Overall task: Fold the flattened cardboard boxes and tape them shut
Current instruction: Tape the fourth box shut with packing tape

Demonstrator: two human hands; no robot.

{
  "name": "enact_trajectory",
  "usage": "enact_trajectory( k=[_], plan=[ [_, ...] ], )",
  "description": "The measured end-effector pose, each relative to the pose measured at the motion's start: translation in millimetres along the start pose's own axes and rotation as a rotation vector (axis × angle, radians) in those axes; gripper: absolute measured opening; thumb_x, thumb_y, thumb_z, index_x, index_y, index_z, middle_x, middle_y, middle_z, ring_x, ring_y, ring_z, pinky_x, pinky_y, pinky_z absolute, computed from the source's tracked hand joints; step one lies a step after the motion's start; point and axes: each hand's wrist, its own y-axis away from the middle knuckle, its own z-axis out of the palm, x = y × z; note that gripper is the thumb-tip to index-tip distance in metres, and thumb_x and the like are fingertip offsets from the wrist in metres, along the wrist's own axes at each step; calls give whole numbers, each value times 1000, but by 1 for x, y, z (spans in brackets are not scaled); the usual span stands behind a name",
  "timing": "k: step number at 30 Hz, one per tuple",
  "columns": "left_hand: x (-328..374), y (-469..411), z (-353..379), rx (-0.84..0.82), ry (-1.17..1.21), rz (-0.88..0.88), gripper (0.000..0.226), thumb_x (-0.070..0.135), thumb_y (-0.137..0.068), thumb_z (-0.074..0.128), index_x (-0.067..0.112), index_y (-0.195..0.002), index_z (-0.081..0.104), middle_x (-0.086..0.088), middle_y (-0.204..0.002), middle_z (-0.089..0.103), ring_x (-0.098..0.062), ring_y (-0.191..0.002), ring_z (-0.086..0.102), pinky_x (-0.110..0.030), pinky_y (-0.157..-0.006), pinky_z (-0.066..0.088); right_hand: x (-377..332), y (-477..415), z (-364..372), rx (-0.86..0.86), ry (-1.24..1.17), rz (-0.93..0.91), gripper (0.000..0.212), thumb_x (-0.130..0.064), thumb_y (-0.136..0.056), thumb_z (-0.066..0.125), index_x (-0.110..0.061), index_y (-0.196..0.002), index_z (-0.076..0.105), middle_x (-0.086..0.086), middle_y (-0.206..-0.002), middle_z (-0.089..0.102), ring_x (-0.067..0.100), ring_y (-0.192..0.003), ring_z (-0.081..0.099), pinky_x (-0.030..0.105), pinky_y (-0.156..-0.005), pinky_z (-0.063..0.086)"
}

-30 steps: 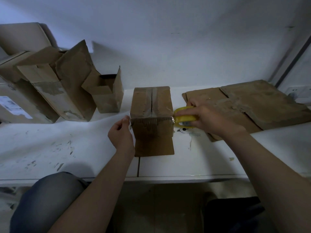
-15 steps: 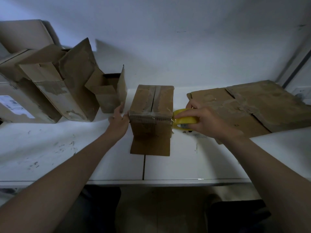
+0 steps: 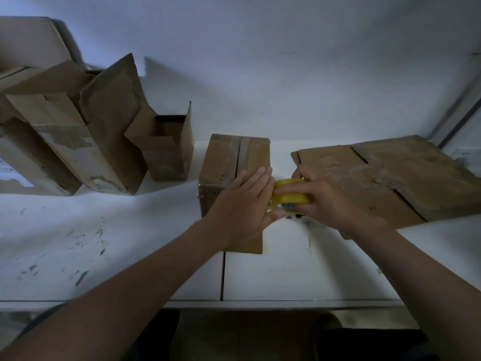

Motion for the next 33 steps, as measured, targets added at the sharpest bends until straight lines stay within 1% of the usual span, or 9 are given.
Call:
enact_trajectory(
  k=[2, 5, 14, 18, 20, 23, 26, 29, 33],
  plan=[
    [-1, -4, -1, -33, -10, -3, 90, 68, -95, 6, 5, -153, 34, -12, -162, 28, -22, -151, 23, -45, -122, 15, 4, 0, 0, 3, -31, 3, 49, -12, -77, 86, -38, -115, 70, 1, -95, 52, 17, -82, 53, 35, -67, 49],
    [-5, -10, -8, -127, 23, -9, 92, 71, -91, 0, 11, -159, 18, -5, -167, 11, -16, -154, 8, -47, -125, 11, 5, 0, 1, 12, -21, -12, 44, -12, -77, 86, -32, -114, 74, 3, -94, 53, 20, -80, 53, 42, -66, 51],
    [-38, -19, -15, -376, 130, -168, 87, 70, -93, 6, 14, -160, -4, -1, -166, -18, -12, -153, -13, -51, -124, -2, 3, -6, 1, 6, 27, -24, 41, -13, -77, 86, -32, -112, 76, 2, -95, 53, 16, -82, 52, 32, -67, 45],
    [-47, -17, -16, -216, 160, -95, 80, 66, -95, 7, 20, -160, -2, 1, -166, -18, -16, -153, -13, -52, -124, 6, 6, -5, 2, 7, 23, -6, 42, -13, -77, 87, -33, -113, 76, 1, -96, 52, 14, -83, 51, 32, -67, 45],
    [-54, -18, -16, -178, 180, -177, 84, 68, -96, 13, 17, -160, -5, -2, -167, -15, -20, -154, -7, -52, -124, 9, 6, -5, 2, 1, 27, 8, 43, -13, -77, 87, -33, -113, 76, 1, -96, 53, 15, -84, 52, 32, -67, 45],
    [-56, -17, -14, -322, 35, -241, 102, 78, -84, -1, 9, -160, 1, -6, -168, -5, -18, -154, -3, -50, -125, 4, 5, -5, 3, -8, 36, 6, 45, -10, -76, 87, -33, -113, 76, 1, -96, 53, 15, -83, 51, 30, -67, 42],
    [-50, -19, -13, -337, -18, -199, 111, 79, -76, -9, 8, -159, 7, -7, -168, 2, -18, -155, -1, -51, -124, 3, 3, -6, 2, -12, 61, 11, 46, -11, -75, 88, -34, -113, 76, 0, -96, 52, 12, -82, 48, 25, -66, 40],
    [-46, -21, -13, -356, -29, -176, 105, 75, -80, -8, 7, -159, 7, -9, -168, 3, -20, -155, 0, -50, -125, 4, 3, -7, 1, -26, 74, 17, 47, -11, -75, 88, -34, -114, 75, 0, -97, 52, 13, -83, 49, 27, -67, 40],
    [-37, -20, -17, -387, 40, -158, 83, 63, -99, 15, 6, -159, 4, -12, -168, -1, -21, -155, 0, -41, -124, 4, 2, -7, 0, -40, 75, 2, 47, -10, -74, 89, -32, -114, 75, 2, -97, 53, 17, -84, 51, 29, -67, 41]
  ],
)
